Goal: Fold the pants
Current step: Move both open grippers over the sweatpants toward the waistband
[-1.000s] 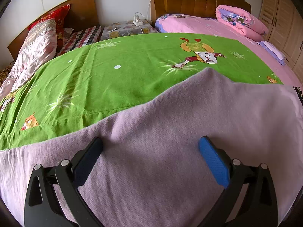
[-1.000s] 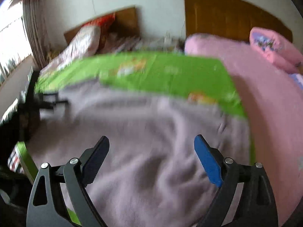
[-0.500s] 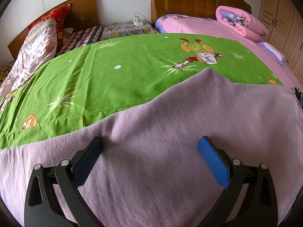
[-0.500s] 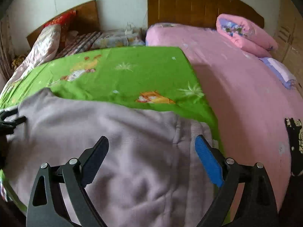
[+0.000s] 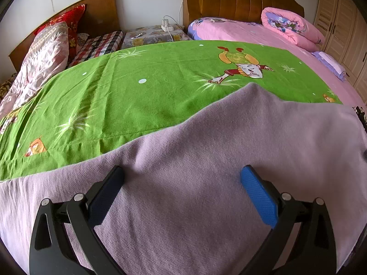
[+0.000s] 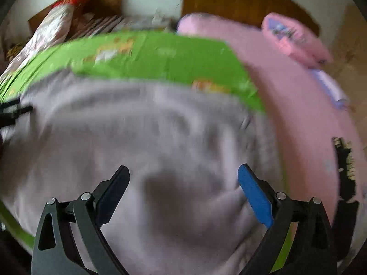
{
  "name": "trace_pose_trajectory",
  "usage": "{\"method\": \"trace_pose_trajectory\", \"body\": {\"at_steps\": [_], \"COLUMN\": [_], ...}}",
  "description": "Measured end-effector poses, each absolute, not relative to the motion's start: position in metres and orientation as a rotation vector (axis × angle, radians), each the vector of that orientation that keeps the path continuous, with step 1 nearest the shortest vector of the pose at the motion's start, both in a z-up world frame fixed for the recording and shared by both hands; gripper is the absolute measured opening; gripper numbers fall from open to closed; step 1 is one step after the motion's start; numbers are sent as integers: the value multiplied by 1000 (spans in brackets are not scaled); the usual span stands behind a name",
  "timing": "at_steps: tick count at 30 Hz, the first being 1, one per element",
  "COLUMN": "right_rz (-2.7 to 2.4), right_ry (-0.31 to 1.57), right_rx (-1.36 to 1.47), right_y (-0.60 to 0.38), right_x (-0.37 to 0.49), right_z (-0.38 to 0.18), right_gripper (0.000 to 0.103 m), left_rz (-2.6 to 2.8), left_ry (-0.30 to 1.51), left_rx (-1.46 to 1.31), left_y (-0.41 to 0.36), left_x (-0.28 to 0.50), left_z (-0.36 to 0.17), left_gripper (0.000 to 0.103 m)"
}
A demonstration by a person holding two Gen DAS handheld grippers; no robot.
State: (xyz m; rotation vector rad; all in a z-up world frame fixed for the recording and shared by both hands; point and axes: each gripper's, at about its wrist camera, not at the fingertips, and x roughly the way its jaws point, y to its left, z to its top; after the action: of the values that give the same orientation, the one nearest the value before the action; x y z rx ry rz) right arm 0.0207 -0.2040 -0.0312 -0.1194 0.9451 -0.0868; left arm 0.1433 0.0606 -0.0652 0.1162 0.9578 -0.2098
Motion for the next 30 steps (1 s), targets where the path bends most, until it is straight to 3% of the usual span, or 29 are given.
{"method": "trace_pose_trajectory", "body": {"at_steps": [5, 12, 14, 16, 19, 25, 30], "right_rz": [142, 142, 152, 156, 246, 534, 577], "right_ry": [848, 1055, 1045, 1003, 905, 823, 890], "right_rx": [-221, -291, -289, -302, -299, -386, -473], "right_y": [-122, -90, -88, -81, -49, 57, 87], "right_x": [24, 39, 34, 30, 32, 38, 46], "right_z": [-3, -62, -57, -45, -22, -24, -55], "right_gripper": [92, 92, 92, 92, 92, 92, 92], "left_rz": [-216, -254, -293, -304, -105, 101, 132], "left_ry": [957, 953, 869, 753, 710, 778, 815], "left_rx": [106, 37, -80, -140, -141, -379, -405], "left_y": [64, 81, 114, 153, 218, 318, 327], "left_x": [142, 134, 108, 80, 51, 17, 5], "left_z": [-64, -53, -23, 3, 14, -20, -48], "left_gripper": [102, 99, 97, 102, 101, 101, 101]}}
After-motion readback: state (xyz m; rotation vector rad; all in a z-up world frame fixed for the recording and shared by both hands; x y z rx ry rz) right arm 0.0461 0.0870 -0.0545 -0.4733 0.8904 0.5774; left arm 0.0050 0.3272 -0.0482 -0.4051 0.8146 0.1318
